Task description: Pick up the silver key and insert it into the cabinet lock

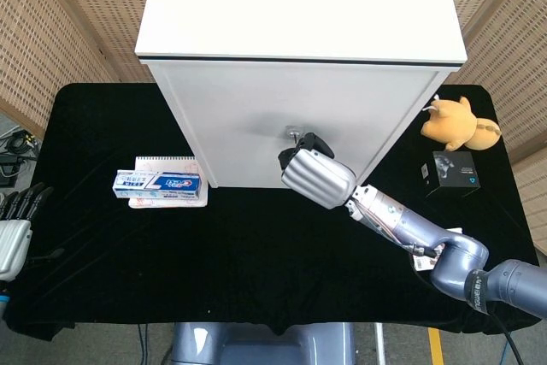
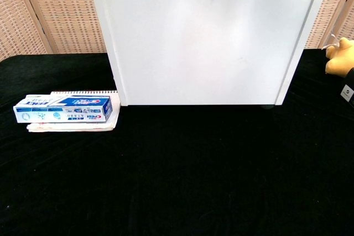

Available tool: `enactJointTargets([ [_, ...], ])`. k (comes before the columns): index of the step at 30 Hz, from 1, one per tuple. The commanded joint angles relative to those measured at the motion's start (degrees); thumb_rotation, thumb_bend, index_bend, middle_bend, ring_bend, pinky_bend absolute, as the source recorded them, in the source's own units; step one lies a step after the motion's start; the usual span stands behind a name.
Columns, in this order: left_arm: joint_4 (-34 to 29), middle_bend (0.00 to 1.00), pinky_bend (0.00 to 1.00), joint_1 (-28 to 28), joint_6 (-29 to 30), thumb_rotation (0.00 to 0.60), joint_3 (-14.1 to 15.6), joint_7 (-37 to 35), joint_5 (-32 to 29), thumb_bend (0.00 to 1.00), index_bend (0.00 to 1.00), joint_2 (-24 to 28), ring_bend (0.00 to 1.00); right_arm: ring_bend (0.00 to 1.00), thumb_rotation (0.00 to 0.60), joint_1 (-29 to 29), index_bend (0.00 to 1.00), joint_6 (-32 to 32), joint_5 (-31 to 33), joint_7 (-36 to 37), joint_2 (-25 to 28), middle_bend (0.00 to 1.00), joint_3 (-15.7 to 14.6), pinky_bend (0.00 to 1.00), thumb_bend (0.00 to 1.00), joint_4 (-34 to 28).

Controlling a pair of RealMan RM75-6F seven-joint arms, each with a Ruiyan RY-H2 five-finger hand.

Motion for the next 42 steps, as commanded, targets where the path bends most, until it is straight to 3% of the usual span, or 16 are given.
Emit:
enactJointTargets([
  [1, 0.0, 0.0, 0.0, 0.0, 0.0, 0.6, 0.0, 0.0, 0.0, 0.0, 0.0, 0.0, 0.0, 0.93, 0.6, -0.1, 0.57, 0.2, 0.1, -0.3, 0.0, 0.95, 0.1, 1.0, 0.33, -0.1],
  [20, -0.2, 0.0, 0.0, 0.1, 0.3, 0.6, 0.1, -0.7, 0.4, 0.0, 0.0, 0.3, 0.0, 0.93, 0.6, -1.6, 0.6, 3.3, -2.0, 0.0, 3.2, 0.95, 0.4, 1.0, 0.33, -2.9],
  [28, -0.5, 0.0, 0.0, 0.5, 1.3, 0.6, 0.3, -1.7, 1.5, 0.0, 0.0, 0.8, 0.0, 0.92, 0.6, -8.3, 0.61, 15.1, -10.1, 7.1, 9.9, 0.94, -3.2, 1.0, 0.32, -1.9],
  [35, -1.6, 0.0, 0.0, 1.4, 3.5, 0.6, 0.9, -1.8, 3.7, 0.0, 0.0, 1.3, 0.0, 0.82, 0.6, -19.0, 0.6, 31.4, -13.1, 18.5, 13.0, 0.86, -7.5, 1.0, 0.32, 7.6],
  [39, -2.1, 0.0, 0.0, 2.1, 5.1, 0.6, 1.2, -1.8, 5.0, 0.0, 0.0, 1.5, 0.0, 0.71, 0.6, -25.9, 0.53, 39.9, -11.0, 24.6, 11.1, 0.76, -9.3, 0.88, 0.28, 13.5],
  [42, -2.4, 0.0, 0.0, 2.6, 6.8, 0.6, 1.2, -2.4, 6.1, 0.0, 0.0, 1.5, 0.0, 0.53, 0.6, -32.0, 0.41, 44.4, -5.5, 31.0, 8.3, 0.6, -10.7, 0.62, 0.24, 14.8],
])
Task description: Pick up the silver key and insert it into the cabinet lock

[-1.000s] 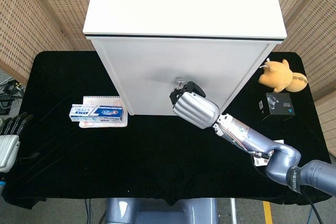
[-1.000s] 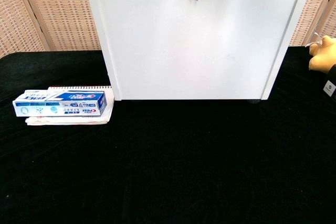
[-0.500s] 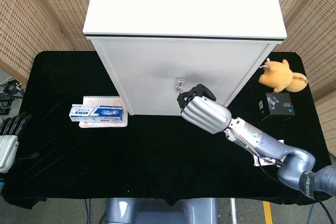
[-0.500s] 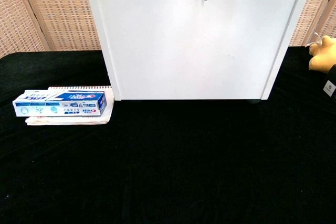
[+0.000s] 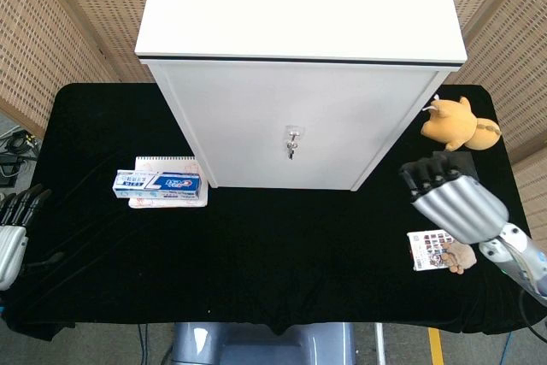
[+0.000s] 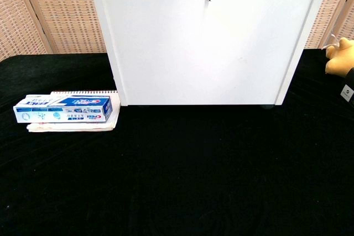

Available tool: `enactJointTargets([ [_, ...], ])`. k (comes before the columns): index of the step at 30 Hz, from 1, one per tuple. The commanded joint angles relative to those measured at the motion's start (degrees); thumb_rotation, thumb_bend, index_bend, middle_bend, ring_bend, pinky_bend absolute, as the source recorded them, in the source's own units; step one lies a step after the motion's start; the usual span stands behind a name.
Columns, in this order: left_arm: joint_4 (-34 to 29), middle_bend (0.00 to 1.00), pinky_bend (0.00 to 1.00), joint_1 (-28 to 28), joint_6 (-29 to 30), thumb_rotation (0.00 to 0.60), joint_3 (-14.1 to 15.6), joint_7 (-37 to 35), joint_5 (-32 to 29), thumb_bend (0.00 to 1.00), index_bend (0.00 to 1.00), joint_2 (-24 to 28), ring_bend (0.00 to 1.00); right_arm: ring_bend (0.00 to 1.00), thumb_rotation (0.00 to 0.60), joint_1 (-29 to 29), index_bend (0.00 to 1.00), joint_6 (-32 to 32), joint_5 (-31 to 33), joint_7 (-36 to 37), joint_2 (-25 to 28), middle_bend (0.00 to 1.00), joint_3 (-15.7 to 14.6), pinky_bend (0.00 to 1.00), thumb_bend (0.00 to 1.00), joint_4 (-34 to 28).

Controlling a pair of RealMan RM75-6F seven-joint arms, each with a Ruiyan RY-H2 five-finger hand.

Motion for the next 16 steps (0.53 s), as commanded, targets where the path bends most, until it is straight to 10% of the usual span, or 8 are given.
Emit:
enactJointTargets([
  [1, -0.2, 0.0, 0.0, 0.6, 1.8, 0.6, -0.1, -1.1, 1.2, 0.0, 0.0, -0.2, 0.0, 0.45, 0.6, -9.9, 0.37, 6.3, 8.5, 10.4, -3.8, 0.52, -3.1, 0.52, 0.23, 2.6],
  [8, 0.7, 0.0, 0.0, 2.0, 4.7, 0.6, 0.3, -2.5, 3.1, 0.0, 0.0, -0.3, 0.0, 0.01, 0.6, -17.9, 0.12, 4.5, 18.5, 21.3, -8.6, 0.04, -5.8, 0.07, 0.01, 1.5],
  [16, 1.5, 0.0, 0.0, 2.8, 6.7, 0.6, 0.7, -0.7, 4.9, 0.0, 0.0, -1.0, 0.0, 0.0, 0.6, -21.4, 0.06, 1.2, 22.6, 28.2, -13.7, 0.0, -7.0, 0.0, 0.0, 2.0],
])
